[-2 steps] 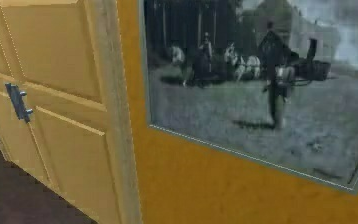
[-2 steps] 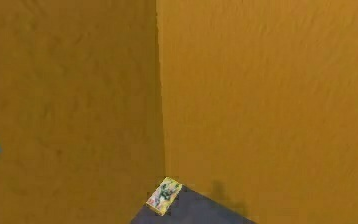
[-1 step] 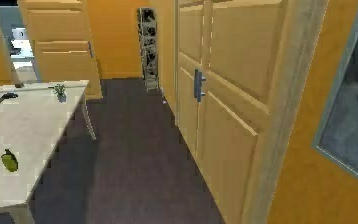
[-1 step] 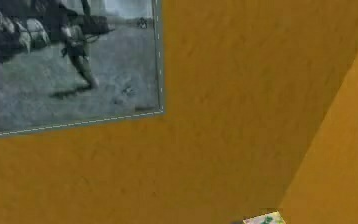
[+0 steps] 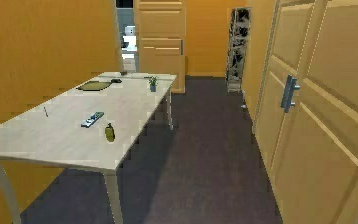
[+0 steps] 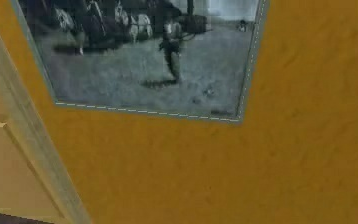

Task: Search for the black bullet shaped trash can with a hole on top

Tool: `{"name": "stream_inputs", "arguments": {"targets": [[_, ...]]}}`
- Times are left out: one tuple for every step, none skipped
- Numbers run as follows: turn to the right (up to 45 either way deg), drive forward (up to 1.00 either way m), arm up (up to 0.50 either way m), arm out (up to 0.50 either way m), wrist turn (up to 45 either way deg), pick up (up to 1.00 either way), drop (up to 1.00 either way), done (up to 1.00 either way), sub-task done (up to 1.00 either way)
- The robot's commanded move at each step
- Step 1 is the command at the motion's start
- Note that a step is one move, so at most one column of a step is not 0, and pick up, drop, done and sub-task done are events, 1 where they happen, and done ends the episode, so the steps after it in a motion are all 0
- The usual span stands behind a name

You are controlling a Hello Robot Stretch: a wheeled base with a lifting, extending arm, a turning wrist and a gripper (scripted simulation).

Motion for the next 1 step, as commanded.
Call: {"name": "stream_inputs", "arguments": {"targets": [[0.0, 0.55, 0.0, 0.0, 0.0, 0.0, 0.0, 0.0, 0.0]]}}
